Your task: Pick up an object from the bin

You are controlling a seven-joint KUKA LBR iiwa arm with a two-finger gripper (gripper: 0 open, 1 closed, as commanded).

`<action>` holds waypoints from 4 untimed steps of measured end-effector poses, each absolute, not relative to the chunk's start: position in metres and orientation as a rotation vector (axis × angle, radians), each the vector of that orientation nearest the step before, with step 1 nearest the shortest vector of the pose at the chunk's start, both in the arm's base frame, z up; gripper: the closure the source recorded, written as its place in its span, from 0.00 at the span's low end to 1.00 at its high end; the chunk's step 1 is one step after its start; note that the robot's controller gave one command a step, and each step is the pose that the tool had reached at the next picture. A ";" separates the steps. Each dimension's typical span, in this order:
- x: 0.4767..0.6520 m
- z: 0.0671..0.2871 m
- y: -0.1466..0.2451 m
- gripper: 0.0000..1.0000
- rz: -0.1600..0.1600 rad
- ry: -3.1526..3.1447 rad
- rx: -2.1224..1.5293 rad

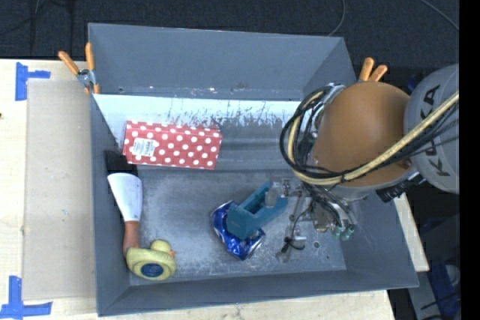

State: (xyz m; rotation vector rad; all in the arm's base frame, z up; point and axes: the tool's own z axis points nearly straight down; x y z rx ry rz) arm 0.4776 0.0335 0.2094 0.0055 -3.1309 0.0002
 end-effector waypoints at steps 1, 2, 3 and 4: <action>0.479 0.213 0.033 0.00 -0.001 -3.139 0.003; 0.484 0.164 0.056 0.00 -0.001 -3.140 0.024; 0.481 0.111 0.060 0.00 -0.003 -3.147 0.080; 0.483 0.095 0.059 0.00 -0.011 -3.153 -0.040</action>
Offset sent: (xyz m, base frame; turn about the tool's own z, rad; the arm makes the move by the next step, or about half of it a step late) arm 0.0068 0.0392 -0.0830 -0.0221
